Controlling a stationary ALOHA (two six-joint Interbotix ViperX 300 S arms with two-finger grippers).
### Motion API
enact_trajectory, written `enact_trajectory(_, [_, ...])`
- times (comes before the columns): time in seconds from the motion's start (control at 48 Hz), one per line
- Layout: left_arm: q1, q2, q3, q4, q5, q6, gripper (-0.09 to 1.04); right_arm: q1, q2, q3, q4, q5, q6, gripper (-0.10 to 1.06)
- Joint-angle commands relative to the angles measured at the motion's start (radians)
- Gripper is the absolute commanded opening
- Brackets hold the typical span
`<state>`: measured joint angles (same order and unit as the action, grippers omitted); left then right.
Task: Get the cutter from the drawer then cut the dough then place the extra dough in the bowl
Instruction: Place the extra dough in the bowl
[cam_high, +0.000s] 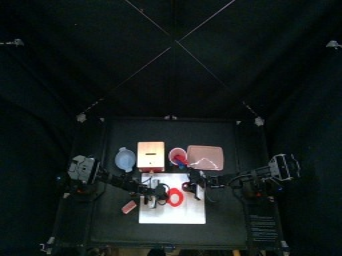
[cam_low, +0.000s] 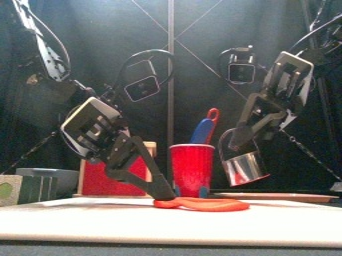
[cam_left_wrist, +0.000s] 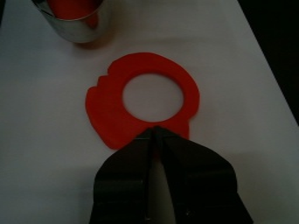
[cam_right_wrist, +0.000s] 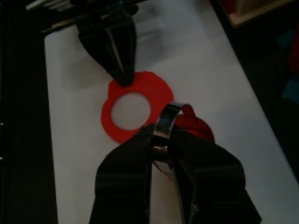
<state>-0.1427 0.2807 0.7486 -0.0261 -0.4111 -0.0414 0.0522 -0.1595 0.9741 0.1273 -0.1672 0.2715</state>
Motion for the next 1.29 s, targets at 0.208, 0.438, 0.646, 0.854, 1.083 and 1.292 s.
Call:
enact_trajectory(0.208, [0.005, -0.052, -0.017, 0.026, -0.003, 0.000, 0.67, -0.005, 0.006, -0.002, -0.002, -0.003, 0.000, 0.68])
enact_trajectory(0.438, [0.005, -0.078, -0.015, 0.035, -0.003, 0.002, 0.70, -0.003, -0.005, 0.003, -0.003, 0.005, 0.000, 0.74])
enact_trajectory(0.646, [0.005, -0.100, -0.011, 0.041, -0.003, 0.002, 0.70, -0.002, -0.017, 0.003, -0.005, 0.021, 0.002, 0.80])
enact_trajectory(0.854, [0.005, -0.103, -0.012, 0.041, -0.003, 0.000, 0.71, 0.002, -0.026, 0.002, -0.005, 0.021, 0.002, 0.88])
enact_trajectory(1.083, [0.005, -0.126, -0.005, 0.041, -0.003, 0.000, 0.71, 0.003, -0.060, 0.006, -0.005, 0.028, 0.002, 0.90])
enact_trajectory(1.292, [0.005, -0.155, 0.003, 0.041, -0.005, 0.000, 0.71, -0.003, -0.075, 0.018, -0.005, 0.034, 0.002, 0.90])
